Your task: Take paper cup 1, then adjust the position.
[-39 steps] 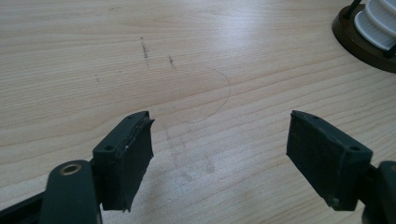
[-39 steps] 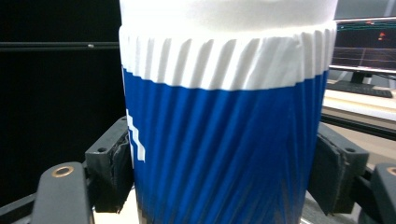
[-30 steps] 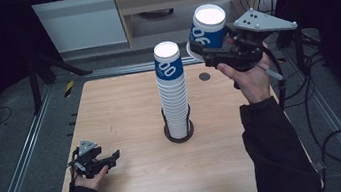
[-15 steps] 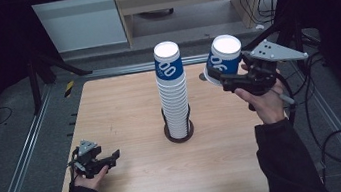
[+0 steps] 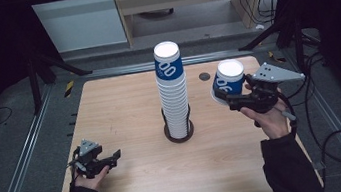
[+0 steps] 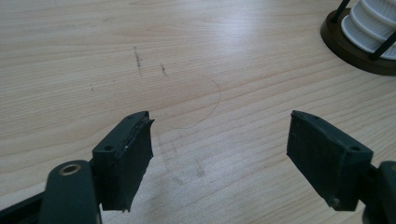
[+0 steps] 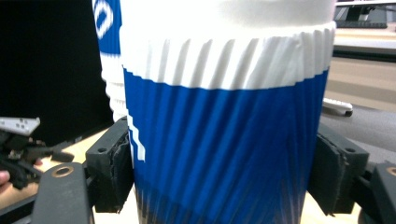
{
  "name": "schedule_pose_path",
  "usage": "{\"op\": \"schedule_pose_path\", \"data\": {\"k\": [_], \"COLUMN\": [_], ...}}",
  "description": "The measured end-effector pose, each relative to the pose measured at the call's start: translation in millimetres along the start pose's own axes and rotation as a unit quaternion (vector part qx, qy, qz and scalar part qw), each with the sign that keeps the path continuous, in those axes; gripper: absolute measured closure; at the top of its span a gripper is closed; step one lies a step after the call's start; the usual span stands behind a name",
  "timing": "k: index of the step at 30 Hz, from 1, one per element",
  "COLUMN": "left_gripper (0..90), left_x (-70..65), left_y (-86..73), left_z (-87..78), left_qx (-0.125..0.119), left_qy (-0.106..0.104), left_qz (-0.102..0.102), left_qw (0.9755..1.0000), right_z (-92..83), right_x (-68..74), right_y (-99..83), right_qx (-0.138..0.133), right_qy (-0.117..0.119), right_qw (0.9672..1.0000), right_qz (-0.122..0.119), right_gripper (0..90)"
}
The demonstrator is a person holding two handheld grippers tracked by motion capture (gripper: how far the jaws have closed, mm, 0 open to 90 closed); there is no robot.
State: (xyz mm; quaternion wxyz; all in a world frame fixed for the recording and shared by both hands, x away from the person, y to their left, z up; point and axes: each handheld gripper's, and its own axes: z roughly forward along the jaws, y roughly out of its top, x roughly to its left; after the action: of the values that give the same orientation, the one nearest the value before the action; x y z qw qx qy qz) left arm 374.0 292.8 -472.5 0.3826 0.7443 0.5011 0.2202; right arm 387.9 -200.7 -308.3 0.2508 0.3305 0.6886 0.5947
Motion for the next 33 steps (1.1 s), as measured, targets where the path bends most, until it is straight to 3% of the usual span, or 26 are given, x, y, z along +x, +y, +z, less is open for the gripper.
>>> {"op": "schedule_pose_path", "data": {"k": [8, 16, 24, 33], "left_gripper": [21.5, 21.4, 21.4, 21.1], "left_x": [-7.2, -9.6, -18.4, -28.5], "left_y": [1.5, 4.8, 10.2, 16.0], "left_z": [-1.8, -5.9, -10.3, -14.5], "left_qx": [-0.003, -0.01, -0.014, -0.013], "left_qy": [-0.008, -0.02, -0.042, -0.072], "left_qz": [0.009, 0.012, 0.024, 0.044], "left_qw": [0.9999, 0.9997, 0.9987, 0.9963], "right_z": [1.8, 5.3, 9.3, 19.1], "right_x": [3.2, 8.5, 15.2, 24.8], "right_y": [-15.1, -33.9, -52.5, -60.9], "right_qx": [0.02, 0.058, 0.089, 0.122], "right_qy": [0.019, 0.045, 0.079, 0.12], "right_qw": [0.9996, 0.9971, 0.9924, 0.9837], "right_qz": [-0.009, -0.021, -0.033, -0.055], "right_gripper": [21.9, 21.9, 21.9, 21.9]}}
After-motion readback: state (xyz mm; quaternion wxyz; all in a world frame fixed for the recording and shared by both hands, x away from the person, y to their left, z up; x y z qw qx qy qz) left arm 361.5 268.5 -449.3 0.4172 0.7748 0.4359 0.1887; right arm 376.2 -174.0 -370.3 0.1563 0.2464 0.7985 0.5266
